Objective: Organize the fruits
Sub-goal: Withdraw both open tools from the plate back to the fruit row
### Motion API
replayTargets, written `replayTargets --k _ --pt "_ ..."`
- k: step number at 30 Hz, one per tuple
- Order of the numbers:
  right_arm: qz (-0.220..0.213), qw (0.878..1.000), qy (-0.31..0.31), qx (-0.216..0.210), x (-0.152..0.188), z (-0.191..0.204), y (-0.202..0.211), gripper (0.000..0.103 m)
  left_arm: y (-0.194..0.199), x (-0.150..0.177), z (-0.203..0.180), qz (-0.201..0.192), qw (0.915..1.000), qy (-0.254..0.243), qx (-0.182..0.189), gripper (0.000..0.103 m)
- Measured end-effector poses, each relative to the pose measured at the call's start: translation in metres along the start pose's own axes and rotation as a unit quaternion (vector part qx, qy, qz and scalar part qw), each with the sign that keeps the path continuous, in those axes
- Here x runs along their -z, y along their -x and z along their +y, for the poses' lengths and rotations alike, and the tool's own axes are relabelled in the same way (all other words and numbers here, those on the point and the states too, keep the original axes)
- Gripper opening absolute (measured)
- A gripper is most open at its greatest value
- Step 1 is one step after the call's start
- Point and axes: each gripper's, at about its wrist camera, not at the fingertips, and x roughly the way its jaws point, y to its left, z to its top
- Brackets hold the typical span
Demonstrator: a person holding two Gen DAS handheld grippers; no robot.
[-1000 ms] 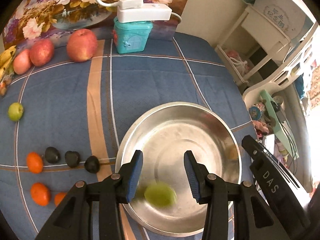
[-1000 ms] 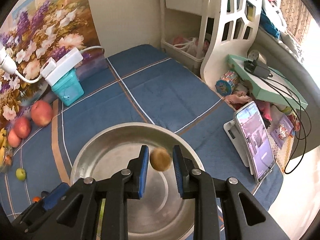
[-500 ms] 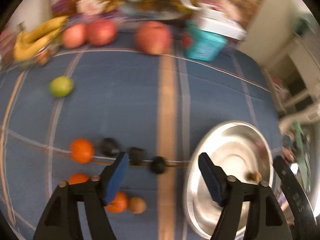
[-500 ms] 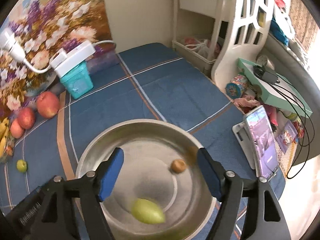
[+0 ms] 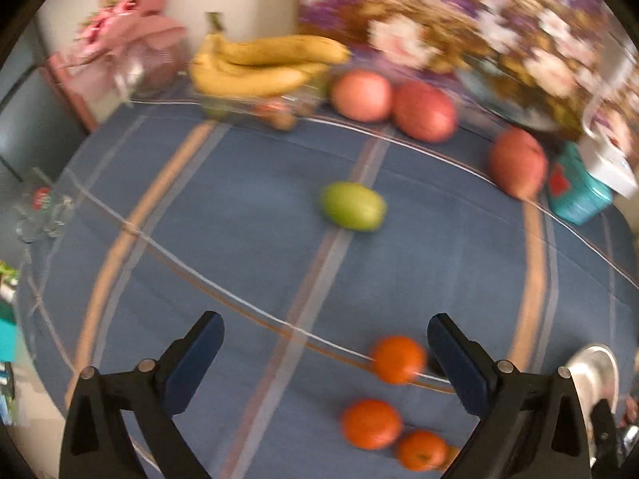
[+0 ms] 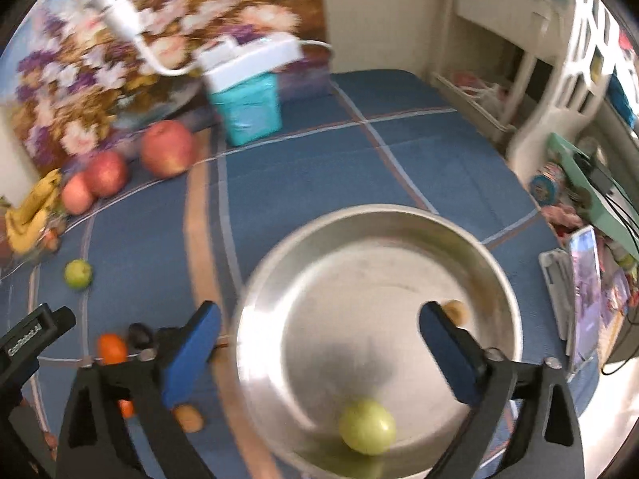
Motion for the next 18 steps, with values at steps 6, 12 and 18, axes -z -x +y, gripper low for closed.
replayTargets --k 6,12,18 --pt "-0.008 0.999 0.03 -0.019 0.011 0.033 0.012 0.101 0.003 0.002 0.055 -0.023 0.9984 0.035 -0.037 0.103" --pt "-0.007 0.997 0.052 -0.057 0.024 0.064 0.023 0.101 -0.002 0.016 0.096 -0.008 0.997 0.069 -0.034 0.103" --pt "0.011 0.993 0.059 -0.104 0.033 0.084 0.027 0.101 0.002 0.026 0.122 -0.004 0.9957 0.084 -0.039 0.103"
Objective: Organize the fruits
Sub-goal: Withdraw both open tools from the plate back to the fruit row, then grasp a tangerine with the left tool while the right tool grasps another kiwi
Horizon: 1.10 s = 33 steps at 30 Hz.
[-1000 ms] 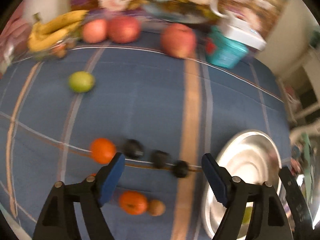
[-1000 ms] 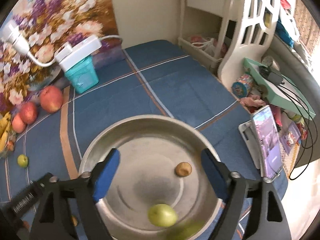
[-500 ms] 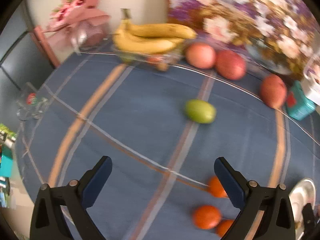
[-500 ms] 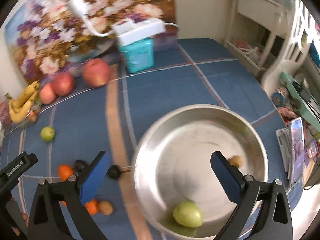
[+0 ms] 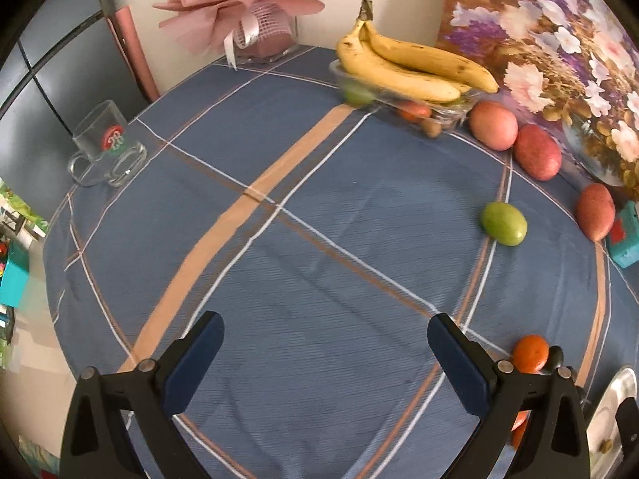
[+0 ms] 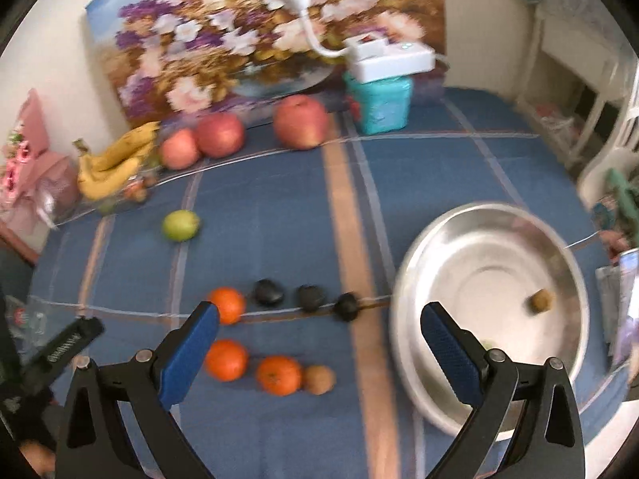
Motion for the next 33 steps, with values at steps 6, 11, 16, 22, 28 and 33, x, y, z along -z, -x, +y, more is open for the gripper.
replayTargets --k 6,11,16,22,28,33 --pt "0.024 0.999 0.006 -0.028 0.007 0.01 -0.002 0.101 0.005 0.0 0.003 0.006 0.9995 0.007 0.032 0.103" --pt "0.045 0.998 0.013 -0.04 0.008 0.009 -0.004 0.101 0.007 0.006 -0.021 0.018 0.9973 -0.035 0.063 0.103" --pt "0.083 0.996 0.006 -0.042 0.015 0.005 -0.02 0.101 0.009 0.015 -0.047 0.037 0.9906 -0.075 0.108 0.103" --pt "0.098 0.995 0.006 -0.027 0.019 0.004 -0.031 0.1 0.004 0.022 -0.064 0.069 0.9828 -0.084 0.149 0.103" --pt "0.119 0.993 0.0 -0.012 0.023 -0.004 -0.042 0.073 -0.012 0.032 -0.082 0.121 0.9708 -0.088 0.188 0.102" --pt "0.121 0.993 0.006 -0.003 0.025 -0.009 -0.042 0.055 -0.016 0.042 -0.101 0.139 0.9626 -0.111 0.204 0.089"
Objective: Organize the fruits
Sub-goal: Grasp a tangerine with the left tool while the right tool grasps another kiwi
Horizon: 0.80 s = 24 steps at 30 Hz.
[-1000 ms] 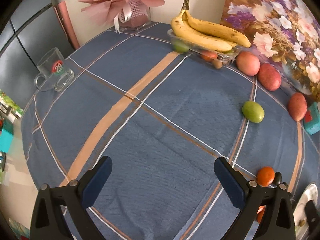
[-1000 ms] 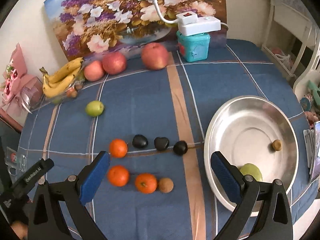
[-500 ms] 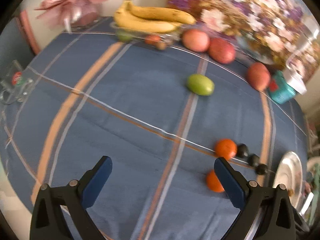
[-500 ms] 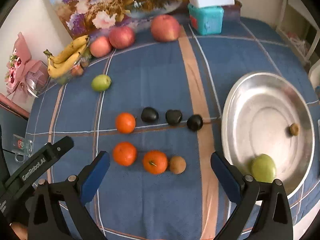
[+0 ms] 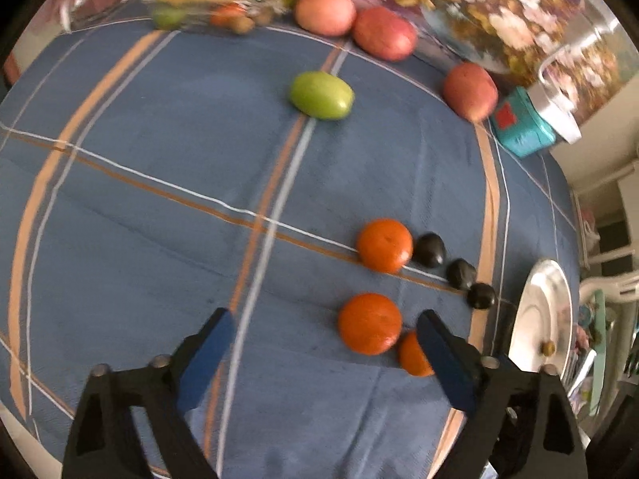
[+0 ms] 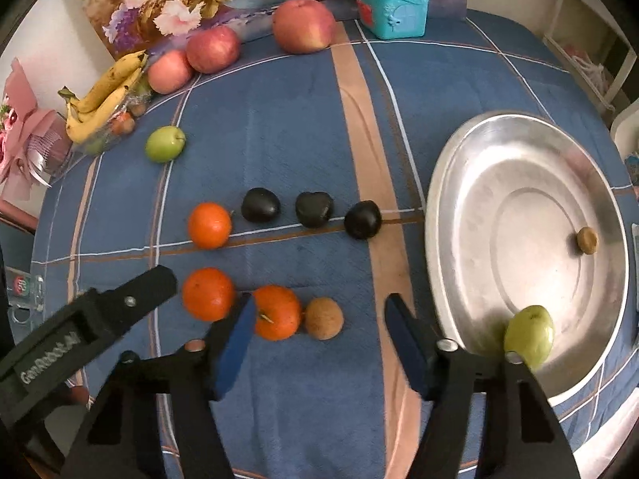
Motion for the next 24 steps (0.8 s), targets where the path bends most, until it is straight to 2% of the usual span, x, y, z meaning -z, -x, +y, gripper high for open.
replayTargets --k 5,8,10,12,17,24 --pt "0.021 1.0 -0.004 -0.002 0.003 -0.006 -0.012 0.039 -0.012 0.003 -0.014 0.018 0.9997 -0.007 0.015 0.084" --pt "0.03 0.999 -0.009 -0.014 0.004 -0.008 -0.018 0.036 -0.02 0.004 -0.018 0.027 0.9994 -0.007 0.022 0.074" --pt "0.029 0.999 -0.01 -0.018 0.005 -0.008 -0.018 0.036 -0.025 0.005 -0.018 0.035 0.999 -0.001 0.029 0.073" --pt "0.028 0.999 -0.011 -0.021 0.006 -0.008 -0.019 0.036 -0.029 0.005 -0.015 0.043 0.9983 0.01 0.039 0.06" --pt "0.028 0.999 -0.017 -0.042 0.006 -0.007 -0.019 0.025 -0.029 0.004 -0.01 0.044 0.997 0.022 0.059 0.042" --pt "0.025 0.998 -0.028 -0.057 0.006 -0.012 -0.019 0.022 -0.025 0.004 -0.005 0.042 0.9968 0.029 0.061 0.041"
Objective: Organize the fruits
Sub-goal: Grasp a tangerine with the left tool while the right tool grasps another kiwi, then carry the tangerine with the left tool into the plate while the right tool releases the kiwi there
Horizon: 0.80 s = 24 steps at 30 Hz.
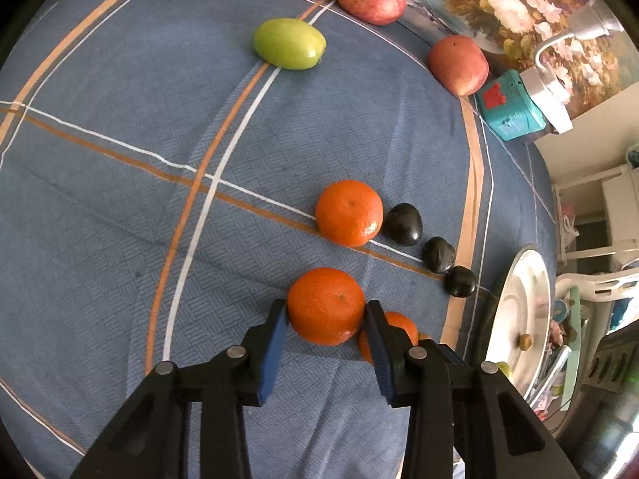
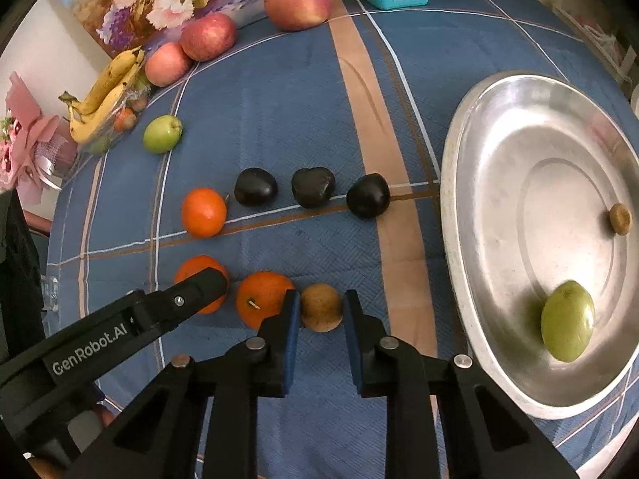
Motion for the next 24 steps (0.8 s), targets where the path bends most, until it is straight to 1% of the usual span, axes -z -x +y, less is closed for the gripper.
replayTargets --k 4,8,9,10,14,20,22,24 --pt "-0.004 1.0 -0.001 -0.006 0.001 -0.004 0.006 0.022 0.01 0.0 0.006 -0.016 0.9999 0.005 -0.006 0.041" --pt "-0.026 0.999 0.009 0.028 -0.002 -0.003 0.017 0.022 0.023 -0.005 0.013 -0.04 0.999 0.013 -0.018 0.04" --pt "-0.031 0.999 0.009 0.033 -0.003 -0.004 0.02 0.022 0.025 -0.006 0.014 -0.035 0.9989 0.027 -0.017 0.04" --pt "-0.038 0.999 0.007 0.035 -0.004 -0.005 0.024 0.022 0.029 -0.007 0.016 -0.042 0.9985 0.031 -0.02 0.04" --pt "-0.057 0.998 0.004 0.029 -0.008 -0.007 0.039 0.022 0.041 -0.009 0.019 -0.06 0.9974 0.034 -0.02 0.04" --pt "-0.086 0.996 0.002 0.029 -0.012 -0.006 0.058 0.022 0.049 -0.007 0.008 -0.074 0.9969 0.02 -0.016 0.04" --pt "-0.092 0.995 -0.009 0.028 -0.013 -0.013 0.062 0.022 0.049 -0.005 -0.001 -0.073 0.9972 0.008 -0.014 0.04" --pt "-0.101 0.994 -0.026 0.042 -0.014 -0.027 0.067 0.022 0.047 -0.002 -0.013 -0.071 0.9974 -0.005 -0.01 0.04"
